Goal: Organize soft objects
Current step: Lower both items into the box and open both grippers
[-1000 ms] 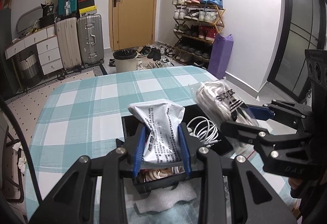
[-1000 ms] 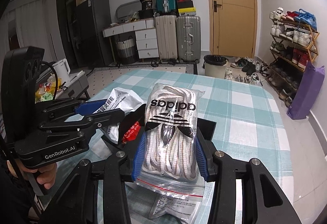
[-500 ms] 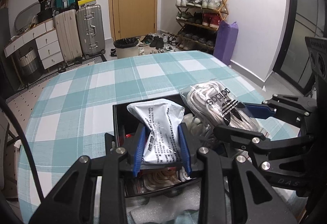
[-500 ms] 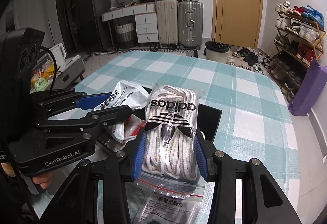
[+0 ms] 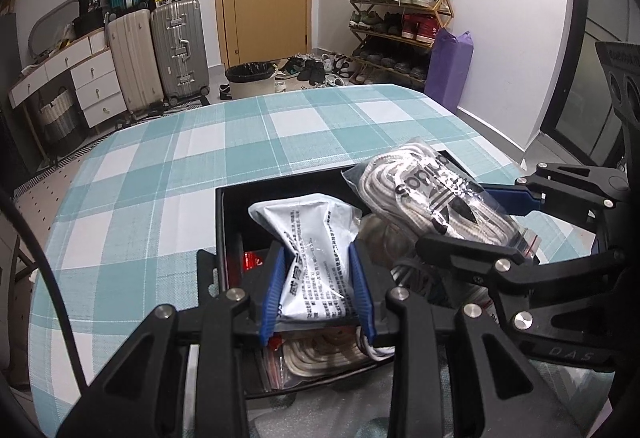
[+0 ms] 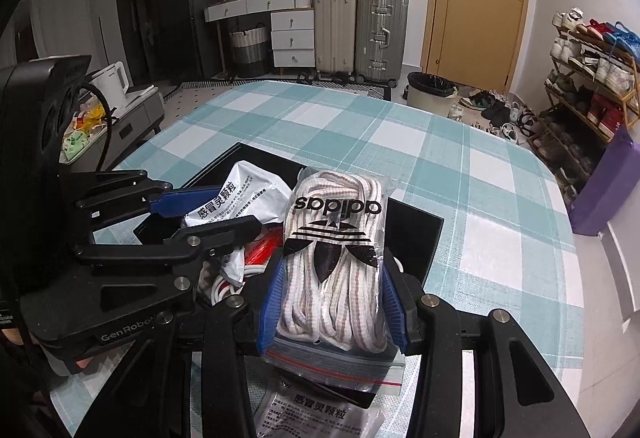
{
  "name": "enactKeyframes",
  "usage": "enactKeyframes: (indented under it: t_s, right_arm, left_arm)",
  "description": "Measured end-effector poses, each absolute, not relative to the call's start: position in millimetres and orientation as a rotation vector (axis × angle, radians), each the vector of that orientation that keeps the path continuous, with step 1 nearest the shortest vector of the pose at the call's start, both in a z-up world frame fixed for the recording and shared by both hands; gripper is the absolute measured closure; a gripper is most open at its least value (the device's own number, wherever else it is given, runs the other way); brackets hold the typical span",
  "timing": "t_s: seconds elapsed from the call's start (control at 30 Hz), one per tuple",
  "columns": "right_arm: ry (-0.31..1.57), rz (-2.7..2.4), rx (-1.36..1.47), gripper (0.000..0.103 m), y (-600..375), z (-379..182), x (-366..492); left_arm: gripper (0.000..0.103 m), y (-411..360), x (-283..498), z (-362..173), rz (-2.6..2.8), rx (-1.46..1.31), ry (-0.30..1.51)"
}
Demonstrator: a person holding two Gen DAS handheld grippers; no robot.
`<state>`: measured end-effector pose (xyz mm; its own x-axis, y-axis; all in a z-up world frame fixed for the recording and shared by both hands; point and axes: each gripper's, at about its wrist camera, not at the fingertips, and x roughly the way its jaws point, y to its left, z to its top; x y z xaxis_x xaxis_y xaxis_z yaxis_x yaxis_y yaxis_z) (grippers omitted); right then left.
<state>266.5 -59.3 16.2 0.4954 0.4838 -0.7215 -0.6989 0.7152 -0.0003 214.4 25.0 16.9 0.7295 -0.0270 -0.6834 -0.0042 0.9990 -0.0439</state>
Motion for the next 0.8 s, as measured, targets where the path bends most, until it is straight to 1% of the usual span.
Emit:
enactKeyframes:
  t_s: [0.47, 0.5, 0.6, 0.63, 0.67, 0.7, 0.73, 0.77, 0.8]
  right_arm:
    - [0.779, 0.746, -0.349, 0.058, -53.9, 11.5, 270.7]
    - [0.781, 0.751, -0.348, 0.058, -54.2, 11.9, 270.3]
    - [0.773, 0.766, -0.339, 0.057, -56.1, 12.8, 269.8]
    - [0.762, 0.774, -0.332, 0.054, -57.3, 13.8, 268.7]
    - [0.751, 0.773, -0.331, 0.052, -58.5, 15.0, 267.6]
    - [0.736, 0.769, -0.331, 0.051, -59.8, 16.8, 265.8]
    - [0.717, 0.766, -0.326, 0.048, -61.8, 19.8, 263.4]
    - [0.698, 0.762, -0.320, 0.040, -64.7, 23.2, 260.6]
    - [0.679, 0.759, -0.316, 0.034, -68.0, 26.5, 257.3]
  left_arm:
    - [0.070, 29.1, 217.5, 16.8, -0.025, -0.058, 0.759]
    - [0.069, 29.7, 216.7, 17.3, -0.032, -0.063, 0.759]
    - [0.059, 30.3, 213.7, 19.3, -0.034, -0.060, 0.756]
    - [0.055, 31.1, 213.1, 20.2, -0.026, -0.057, 0.755]
    - [0.054, 32.3, 211.6, 21.6, -0.033, -0.064, 0.753]
    - [0.049, 33.9, 209.2, 23.6, -0.038, -0.073, 0.749]
    - [0.044, 34.6, 206.7, 25.7, -0.036, -0.072, 0.745]
    - [0.044, 34.9, 203.2, 28.6, -0.038, -0.065, 0.738]
    - [0.043, 35.4, 199.3, 31.5, -0.043, -0.059, 0.732]
